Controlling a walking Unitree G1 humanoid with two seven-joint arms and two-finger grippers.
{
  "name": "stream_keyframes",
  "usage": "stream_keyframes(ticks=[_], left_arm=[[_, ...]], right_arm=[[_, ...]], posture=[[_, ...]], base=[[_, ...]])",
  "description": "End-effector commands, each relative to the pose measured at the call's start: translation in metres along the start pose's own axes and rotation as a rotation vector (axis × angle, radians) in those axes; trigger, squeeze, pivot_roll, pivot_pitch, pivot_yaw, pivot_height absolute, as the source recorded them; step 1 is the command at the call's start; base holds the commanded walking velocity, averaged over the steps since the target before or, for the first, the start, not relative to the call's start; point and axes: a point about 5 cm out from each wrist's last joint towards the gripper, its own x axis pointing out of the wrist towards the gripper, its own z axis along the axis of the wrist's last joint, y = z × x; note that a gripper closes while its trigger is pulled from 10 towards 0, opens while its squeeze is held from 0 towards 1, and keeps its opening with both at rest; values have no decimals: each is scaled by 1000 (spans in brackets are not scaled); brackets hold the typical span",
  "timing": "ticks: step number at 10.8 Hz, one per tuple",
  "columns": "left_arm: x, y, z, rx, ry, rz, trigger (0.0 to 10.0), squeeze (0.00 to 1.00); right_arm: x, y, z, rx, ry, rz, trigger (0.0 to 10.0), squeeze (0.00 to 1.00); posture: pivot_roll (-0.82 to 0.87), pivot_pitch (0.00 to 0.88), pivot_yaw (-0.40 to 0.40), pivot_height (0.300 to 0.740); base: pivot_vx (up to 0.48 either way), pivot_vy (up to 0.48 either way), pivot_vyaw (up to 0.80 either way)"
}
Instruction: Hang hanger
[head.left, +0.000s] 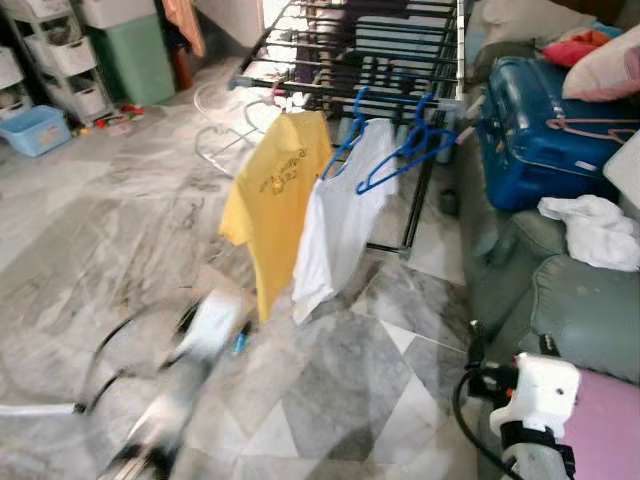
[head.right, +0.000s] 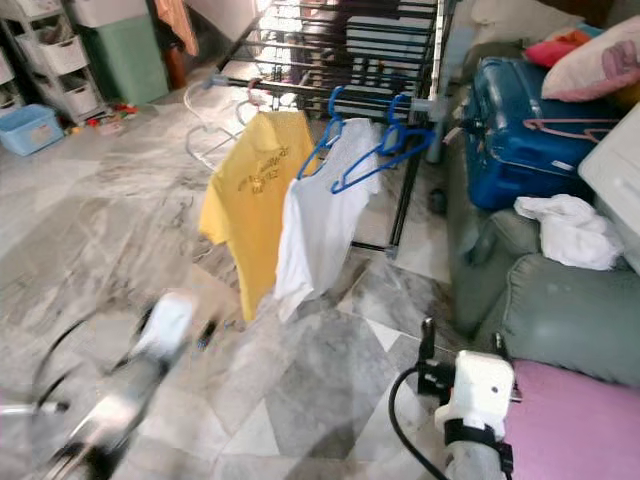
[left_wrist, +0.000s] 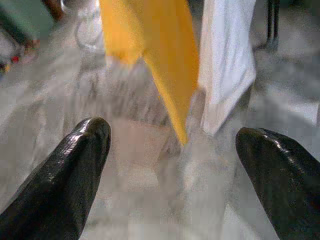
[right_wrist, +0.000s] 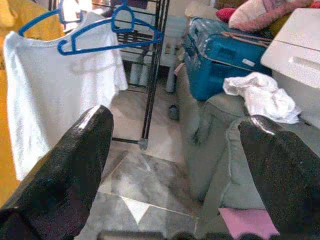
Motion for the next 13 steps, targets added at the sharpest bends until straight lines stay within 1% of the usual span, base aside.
stream_keyframes(ticks=[1,2,4,5,6,7,8,9,10,11,12,13], left_arm=[[-3,2,3,27,-38,-21,10000,0],[-6,-4,6,46,-87,-57,10000,0],[1,-20,31,49,-214,-118,10000,0],[6,-25,50,34,-285,-117,10000,0],[8,-25,52,14,-290,-110,10000,0],[18,-27,68,-52,-295,-70,10000,0],[22,-27,77,-82,-316,-23,10000,0],[25,-31,88,-109,-356,33,10000,0],[25,-35,98,-99,-405,57,10000,0],[26,-37,100,-105,-411,57,10000,0],[27,-39,104,-120,-426,74,10000,0],[28,-40,113,-116,-464,93,10000,0]], right_arm=[[-3,-1,1,12,0,-7,10000,0],[-4,-1,1,12,-1,-7,10000,0],[1,2,3,7,-6,19,10000,0],[6,2,5,7,-13,33,10000,0],[8,2,5,3,-14,45,10000,0],[14,2,7,3,-22,62,10000,0],[19,2,9,-4,-31,81,10000,0],[31,0,14,11,-47,102,10000,0],[39,2,17,-2,-62,124,10000,0],[42,2,17,3,-65,124,10000,0],[48,5,16,13,-67,128,10000,0],[51,12,20,15,-82,160,10000,0]], posture=[[-47,33,-15,740],[-45,36,-19,740],[-26,44,-37,740],[-6,53,-50,740],[2,53,-57,740],[18,55,-67,740],[20,55,-70,740],[15,54,-68,740],[14,48,-72,740],[11,43,-72,740],[8,32,-76,740],[3,21,-78,740]], base=[[0,0,0],[0,0,0],[0,0,0],[0,0,0],[0,0,0],[0,0,0],[0,0,0],[0,0,0],[0,0,0],[0,0,0],[0,0,0],[0,0,0]])
